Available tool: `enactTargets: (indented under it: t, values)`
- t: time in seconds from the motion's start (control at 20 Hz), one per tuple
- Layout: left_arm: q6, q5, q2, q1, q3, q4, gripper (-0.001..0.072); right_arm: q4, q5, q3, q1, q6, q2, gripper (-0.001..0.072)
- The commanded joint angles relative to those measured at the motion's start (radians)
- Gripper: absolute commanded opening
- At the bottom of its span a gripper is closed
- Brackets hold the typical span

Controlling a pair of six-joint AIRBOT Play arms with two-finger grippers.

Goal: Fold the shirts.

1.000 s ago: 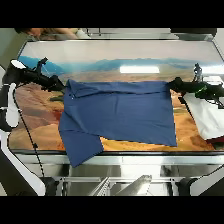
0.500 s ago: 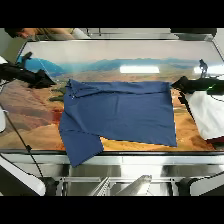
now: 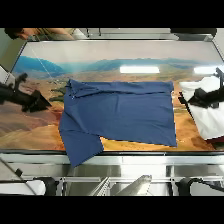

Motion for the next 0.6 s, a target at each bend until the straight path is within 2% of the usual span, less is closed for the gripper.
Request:
enactTargets:
  t: [0.0,0.25,0.55]
  values:
    - [0.053,0.127,0.095,0.002,-0.250,0.018,0.0297,0.052,-0.004,-0.259,-0.025,0.013,0.179,0.0221]
    - [0.125,0.143,0.032,0.002,-0.338,-0.019,0.0297,0.084,0.000,-0.420,-0.038,0.013,0.285,0.0220]
    - [0.153,0.140,-0.058,0.002,-0.310,-0.018,0.0297,0.090,0.066,-0.428,-0.038,-0.003,0.323,0.0220]
